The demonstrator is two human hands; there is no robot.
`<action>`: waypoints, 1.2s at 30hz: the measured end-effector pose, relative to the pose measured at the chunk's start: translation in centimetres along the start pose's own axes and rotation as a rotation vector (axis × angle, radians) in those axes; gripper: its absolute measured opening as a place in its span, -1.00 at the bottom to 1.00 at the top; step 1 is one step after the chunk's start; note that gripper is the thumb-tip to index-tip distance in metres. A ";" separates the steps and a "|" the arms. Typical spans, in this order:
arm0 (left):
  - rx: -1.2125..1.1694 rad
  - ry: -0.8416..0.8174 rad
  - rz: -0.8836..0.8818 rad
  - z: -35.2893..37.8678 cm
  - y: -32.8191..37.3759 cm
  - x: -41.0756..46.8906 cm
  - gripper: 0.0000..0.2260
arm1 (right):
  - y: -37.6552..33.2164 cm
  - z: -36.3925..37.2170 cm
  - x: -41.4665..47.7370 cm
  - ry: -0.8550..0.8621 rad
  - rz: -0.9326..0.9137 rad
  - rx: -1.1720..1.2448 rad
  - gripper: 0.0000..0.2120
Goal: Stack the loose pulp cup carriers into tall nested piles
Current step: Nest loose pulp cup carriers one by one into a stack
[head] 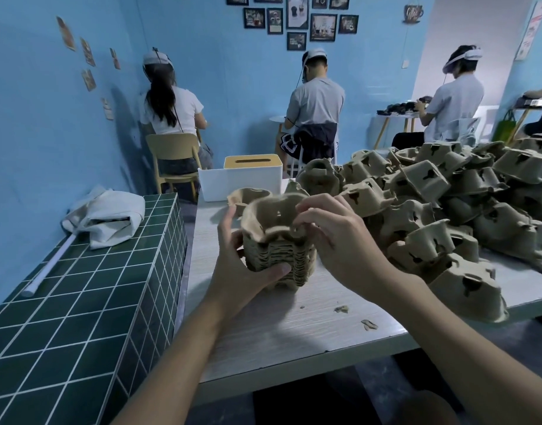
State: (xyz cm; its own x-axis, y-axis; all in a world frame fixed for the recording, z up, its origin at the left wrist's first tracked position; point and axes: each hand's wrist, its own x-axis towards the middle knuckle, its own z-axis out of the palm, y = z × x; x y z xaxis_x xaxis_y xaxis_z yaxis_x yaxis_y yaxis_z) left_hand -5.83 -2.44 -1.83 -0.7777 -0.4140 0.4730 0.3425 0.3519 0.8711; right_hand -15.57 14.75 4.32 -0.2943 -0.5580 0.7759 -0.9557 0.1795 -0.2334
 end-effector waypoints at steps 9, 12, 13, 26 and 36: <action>0.035 -0.050 0.028 0.0 0.5 -0.1 -0.30 | 0.6 0.4 -2.7 0.025 0.180 0.187 -0.71; 0.019 -0.052 0.021 0.0 0.6 -0.2 -0.31 | 1.4 0.3 -3.0 0.193 0.510 0.225 -0.68; 0.026 -0.056 0.018 0.0 0.7 -0.2 -0.30 | 1.9 0.3 -2.9 0.214 0.639 0.225 -0.65; 0.048 -0.050 -0.008 0.1 0.7 -0.1 -0.30 | 5.7 1.1 -1.1 0.294 0.904 0.300 -0.52; 0.041 -0.061 0.004 0.1 0.5 0.1 -0.28 | 3.7 0.2 -0.8 0.540 0.562 0.341 -0.83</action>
State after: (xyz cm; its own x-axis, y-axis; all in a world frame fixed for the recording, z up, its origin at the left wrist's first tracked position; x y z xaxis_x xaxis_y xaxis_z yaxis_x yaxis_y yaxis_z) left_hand -5.75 -2.20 -1.36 -0.8073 -0.3611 0.4668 0.3249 0.3885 0.8623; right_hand -18.88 15.69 2.73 -0.7639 0.0201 0.6450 -0.6449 0.0122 -0.7642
